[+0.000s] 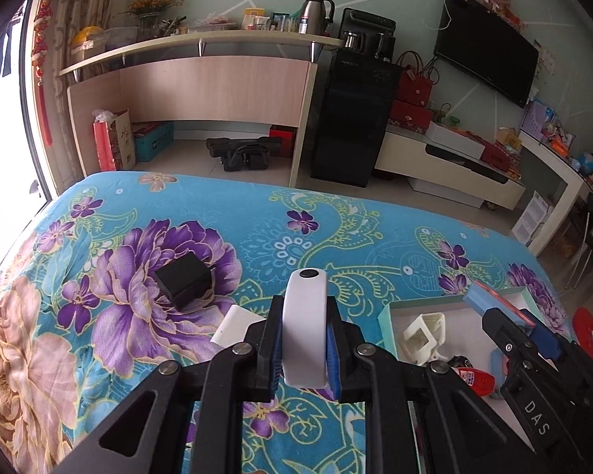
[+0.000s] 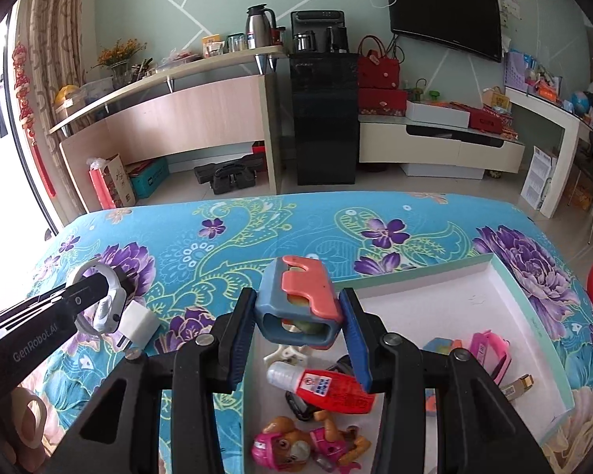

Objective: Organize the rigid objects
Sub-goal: 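Carry the white round holder and pink-and-blue block toward the white tray with both tools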

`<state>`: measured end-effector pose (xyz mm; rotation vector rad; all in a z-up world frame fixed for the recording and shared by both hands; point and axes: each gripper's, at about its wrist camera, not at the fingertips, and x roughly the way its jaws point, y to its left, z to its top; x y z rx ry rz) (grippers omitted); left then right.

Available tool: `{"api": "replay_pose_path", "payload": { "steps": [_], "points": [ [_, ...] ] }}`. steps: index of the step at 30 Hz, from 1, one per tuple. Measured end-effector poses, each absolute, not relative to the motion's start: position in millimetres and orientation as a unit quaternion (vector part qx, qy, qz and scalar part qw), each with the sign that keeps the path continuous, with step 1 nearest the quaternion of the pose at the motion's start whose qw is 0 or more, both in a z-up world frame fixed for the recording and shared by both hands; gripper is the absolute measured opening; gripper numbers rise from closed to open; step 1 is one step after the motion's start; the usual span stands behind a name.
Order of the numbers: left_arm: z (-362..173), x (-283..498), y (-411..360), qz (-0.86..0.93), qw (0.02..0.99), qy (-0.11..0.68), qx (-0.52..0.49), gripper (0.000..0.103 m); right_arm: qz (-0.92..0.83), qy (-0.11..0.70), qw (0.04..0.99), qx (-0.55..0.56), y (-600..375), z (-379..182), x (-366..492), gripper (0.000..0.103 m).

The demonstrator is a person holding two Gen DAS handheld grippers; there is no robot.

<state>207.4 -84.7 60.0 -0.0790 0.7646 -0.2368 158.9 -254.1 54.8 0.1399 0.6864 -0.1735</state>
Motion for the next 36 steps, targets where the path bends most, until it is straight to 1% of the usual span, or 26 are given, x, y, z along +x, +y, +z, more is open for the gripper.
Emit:
{"api": "replay_pose_path", "payload": {
  "steps": [9,17,36],
  "points": [
    [62,189,-151,-0.190,0.912,0.363,0.009,0.020,-0.145,0.343,0.922,0.108,-315,53,139,0.044],
    [51,173,-205,-0.236,0.897,0.369,0.057,0.020,-0.178,0.360,0.907,0.130,-349,46,129,0.044],
    [41,161,-250,-0.263,0.883,0.379,0.082,0.020,-0.186,0.387,0.891,0.147,-375,34,118,0.044]
  ]
}}
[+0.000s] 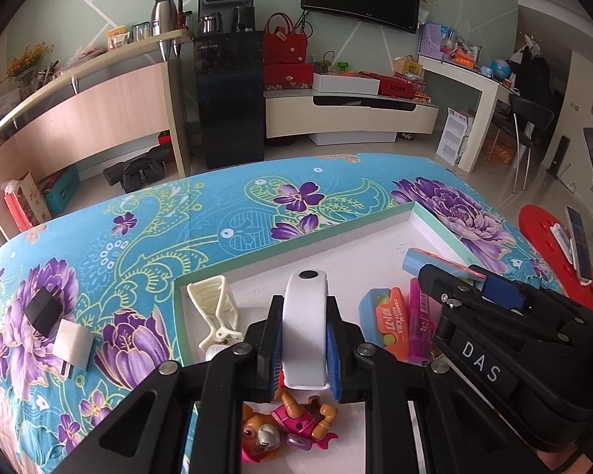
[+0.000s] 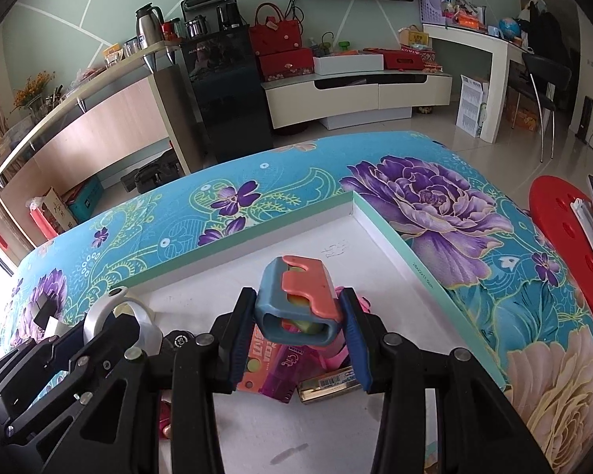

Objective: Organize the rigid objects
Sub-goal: 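Carry the white round holder and pink-and-blue block toward the white tray with both tools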

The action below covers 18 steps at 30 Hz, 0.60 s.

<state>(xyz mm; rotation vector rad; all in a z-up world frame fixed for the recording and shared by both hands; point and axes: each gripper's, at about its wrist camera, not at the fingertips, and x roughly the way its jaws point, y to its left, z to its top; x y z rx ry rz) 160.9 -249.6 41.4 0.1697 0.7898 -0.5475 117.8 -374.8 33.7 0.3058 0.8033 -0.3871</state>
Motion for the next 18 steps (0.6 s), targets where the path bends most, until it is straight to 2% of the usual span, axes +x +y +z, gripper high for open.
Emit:
{"api": "replay_pose_path", "payload": {
  "steps": [9,11,13,15,18],
  "points": [
    [38,159,-256,-0.269,0.877,0.389,0.085,0.021,-0.197,0.412,0.876,0.155,-384,22,117,0.045],
    [37,160,-256,-0.264,0.877,0.393,0.085,0.025,-0.202,0.417,0.874,0.148,-384,20,117,0.045],
    [36,162,-254,-0.260,0.876,0.397,0.082,0.042,-0.206,0.419,0.872,0.144,-384,20,117,0.045],
    [37,162,-250,-0.259,0.878,0.396,0.074,0.052,-0.206,0.419,0.873,0.142,-383,20,117,0.045],
    [42,163,-245,-0.253,0.882,0.391,0.069,0.057,-0.209,0.419,0.873,0.136,-382,22,118,0.049]
  ]
}}
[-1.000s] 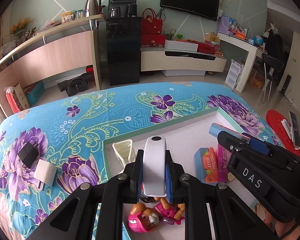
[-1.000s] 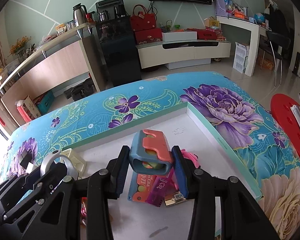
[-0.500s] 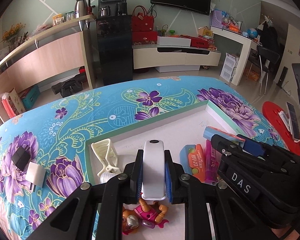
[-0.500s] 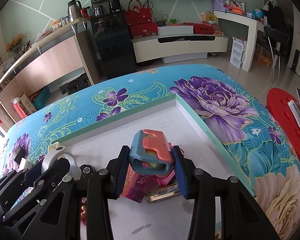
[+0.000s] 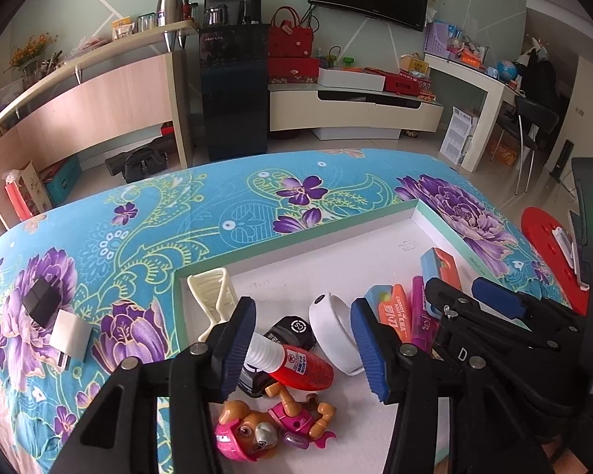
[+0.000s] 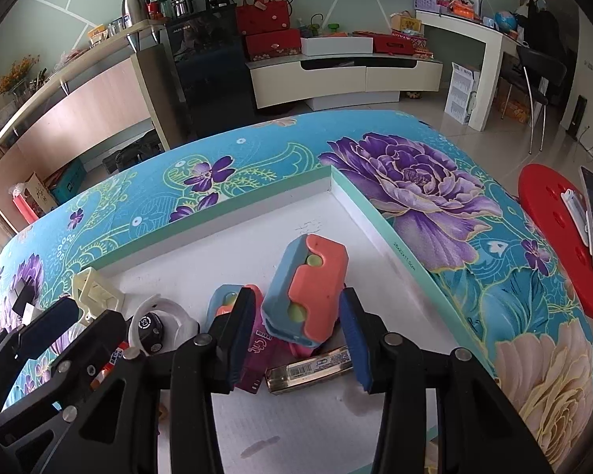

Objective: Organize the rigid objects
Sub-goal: 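Carry the white round holder and pink-and-blue block toward the white tray with both tools, then lower both items into the tray and open both tools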

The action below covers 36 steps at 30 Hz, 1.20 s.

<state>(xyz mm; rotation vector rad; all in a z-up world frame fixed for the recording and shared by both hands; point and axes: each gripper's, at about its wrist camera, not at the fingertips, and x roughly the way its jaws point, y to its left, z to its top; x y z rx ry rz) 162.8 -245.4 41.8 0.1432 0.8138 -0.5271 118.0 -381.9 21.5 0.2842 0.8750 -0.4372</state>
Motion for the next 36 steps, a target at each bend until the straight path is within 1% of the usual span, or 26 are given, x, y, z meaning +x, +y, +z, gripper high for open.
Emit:
{"api": "replay_pose_path", "payload": {
  "steps": [1,2,5,7,9,10,11,14,15,16,18,25,36],
  "points": [
    [43,163,-244,-0.250,0.884,0.390,0.067,0.061,-0.211,0.419,0.873,0.135,-382,22,118,0.055],
    [43,165,-241,-0.247,0.885,0.390,0.064,0.062,-0.212,0.418,0.873,0.134,-381,22,118,0.057],
    [45,170,-232,-0.234,0.888,0.393,0.055,0.066,-0.213,0.419,0.873,0.131,-381,22,119,0.059],
    [44,174,-225,-0.221,0.891,0.394,0.048,0.074,-0.214,0.422,0.872,0.125,-379,21,121,0.070],
    [43,179,-217,-0.207,0.893,0.398,0.041,0.079,-0.213,0.424,0.872,0.119,-377,20,122,0.076],
    [43,181,-213,-0.199,0.894,0.400,0.039,0.083,-0.215,0.425,0.872,0.116,-377,20,123,0.078],
    [42,183,-210,-0.192,0.894,0.402,0.036,0.084,-0.217,0.427,0.871,0.112,-376,19,124,0.078],
    [37,189,-198,-0.171,0.895,0.411,0.027,0.093,-0.220,0.433,0.868,0.101,-375,16,126,0.078],
    [35,191,-194,-0.165,0.895,0.414,0.024,0.100,-0.221,0.435,0.867,0.098,-375,15,126,0.081],
    [34,193,-191,-0.158,0.895,0.417,0.022,0.103,-0.224,0.436,0.866,0.096,-375,15,126,0.089],
    [31,196,-185,-0.147,0.896,0.419,0.018,0.103,-0.226,0.435,0.866,0.097,-376,15,126,0.095],
    [23,206,-165,-0.105,0.894,0.435,-0.007,0.103,-0.226,0.438,0.864,0.100,-377,13,127,0.095],
    [12,213,-143,-0.060,0.887,0.457,-0.019,0.103,-0.221,0.440,0.865,0.093,-372,13,129,0.095]
  ]
}}
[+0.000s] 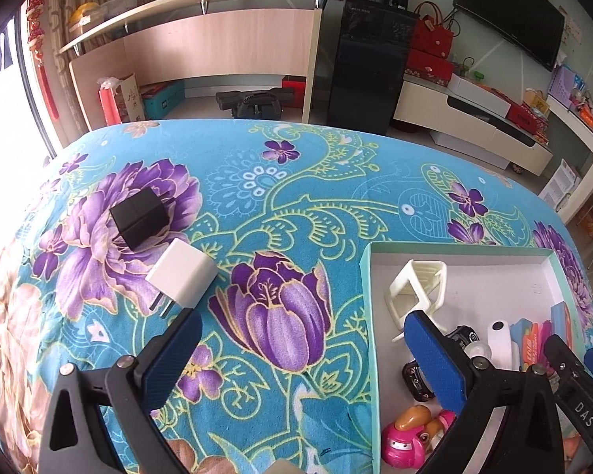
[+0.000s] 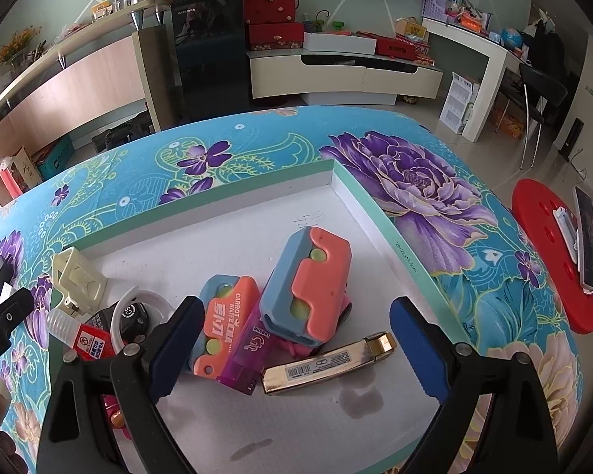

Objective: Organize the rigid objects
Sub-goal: 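Lower both items into the tray and open both tools, then move both open tools back over the black and white charger blocks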

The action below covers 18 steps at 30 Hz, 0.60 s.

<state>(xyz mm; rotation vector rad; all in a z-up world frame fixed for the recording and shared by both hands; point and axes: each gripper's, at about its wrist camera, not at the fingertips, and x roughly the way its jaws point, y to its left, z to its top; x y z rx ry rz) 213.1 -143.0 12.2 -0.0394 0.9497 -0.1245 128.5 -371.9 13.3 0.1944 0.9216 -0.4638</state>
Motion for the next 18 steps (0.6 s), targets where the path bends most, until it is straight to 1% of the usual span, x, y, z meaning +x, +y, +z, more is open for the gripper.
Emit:
{"api": "replay_pose_path", "payload": {
  "steps": [10,18],
  "points": [
    [9,217,-121,-0.037,0.882,0.469,-0.033,0.103,-0.201,0.418,0.880,0.100,-357,30,130,0.095],
    [12,222,-75,0.028,0.883,0.465,-0.052,0.103,-0.131,0.405,0.901,0.082,-304,41,146,0.095]
  ]
}}
